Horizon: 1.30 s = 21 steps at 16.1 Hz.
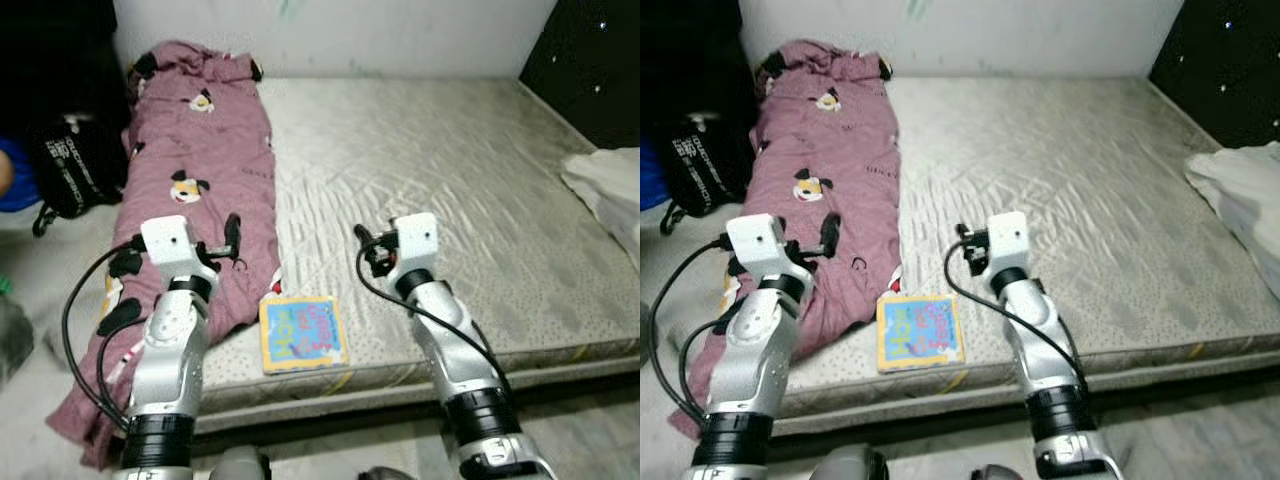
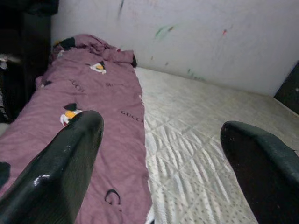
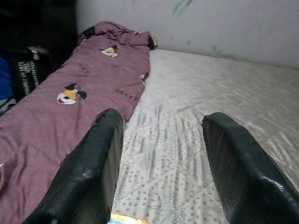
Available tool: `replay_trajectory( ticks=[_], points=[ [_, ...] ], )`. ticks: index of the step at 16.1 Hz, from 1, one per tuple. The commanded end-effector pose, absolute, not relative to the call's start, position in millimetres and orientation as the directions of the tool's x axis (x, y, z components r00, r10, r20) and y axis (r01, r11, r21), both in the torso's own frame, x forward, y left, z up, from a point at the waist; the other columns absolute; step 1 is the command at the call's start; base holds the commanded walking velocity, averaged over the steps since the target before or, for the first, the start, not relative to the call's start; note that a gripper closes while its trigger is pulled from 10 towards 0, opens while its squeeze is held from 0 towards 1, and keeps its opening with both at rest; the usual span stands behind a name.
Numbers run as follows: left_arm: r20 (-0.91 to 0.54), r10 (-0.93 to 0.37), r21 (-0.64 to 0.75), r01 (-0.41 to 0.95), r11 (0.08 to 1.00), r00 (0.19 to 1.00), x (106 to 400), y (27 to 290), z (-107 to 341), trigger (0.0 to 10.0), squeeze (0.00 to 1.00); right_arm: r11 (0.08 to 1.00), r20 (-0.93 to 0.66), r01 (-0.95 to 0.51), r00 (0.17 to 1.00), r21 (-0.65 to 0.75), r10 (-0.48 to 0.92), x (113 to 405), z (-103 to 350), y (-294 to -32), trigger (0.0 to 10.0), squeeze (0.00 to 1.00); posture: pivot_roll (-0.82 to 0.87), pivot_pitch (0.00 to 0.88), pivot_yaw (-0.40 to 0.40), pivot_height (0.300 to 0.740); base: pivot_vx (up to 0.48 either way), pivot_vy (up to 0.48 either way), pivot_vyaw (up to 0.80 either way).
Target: Clean up the room
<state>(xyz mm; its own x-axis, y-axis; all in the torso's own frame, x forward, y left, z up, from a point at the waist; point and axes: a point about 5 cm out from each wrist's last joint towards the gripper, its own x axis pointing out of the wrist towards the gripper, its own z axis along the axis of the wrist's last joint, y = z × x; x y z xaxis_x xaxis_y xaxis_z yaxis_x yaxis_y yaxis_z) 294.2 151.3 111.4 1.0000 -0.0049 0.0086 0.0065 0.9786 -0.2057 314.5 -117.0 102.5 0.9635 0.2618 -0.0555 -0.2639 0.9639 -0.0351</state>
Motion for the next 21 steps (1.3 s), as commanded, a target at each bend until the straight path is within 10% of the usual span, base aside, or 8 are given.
replay_trajectory(
  ticks=[1, 21],
  points=[
    [0.007, -0.019, -0.203, 0.020, 0.979, 1.000, 295, 144, 113, 10.0, 0.00, 0.970, -0.060, -0.241, 0.969, -0.044, 0.238, 314, 102, -125, 10.0, 0.00, 0.03, 0.000, -0.038, 0.740, 0.000, 0.000, 0.00],
    [-0.030, 0.028, -0.097, -0.031, 0.995, 0.999, 279, 168, 110, 10.0, 0.00, 0.949, -0.057, -0.314, 0.949, -0.041, 0.311, 297, 101, -116, 10.0, 0.00, 0.04, 0.098, -0.032, 0.740, 0.000, 0.000, 0.04]
  ],
)
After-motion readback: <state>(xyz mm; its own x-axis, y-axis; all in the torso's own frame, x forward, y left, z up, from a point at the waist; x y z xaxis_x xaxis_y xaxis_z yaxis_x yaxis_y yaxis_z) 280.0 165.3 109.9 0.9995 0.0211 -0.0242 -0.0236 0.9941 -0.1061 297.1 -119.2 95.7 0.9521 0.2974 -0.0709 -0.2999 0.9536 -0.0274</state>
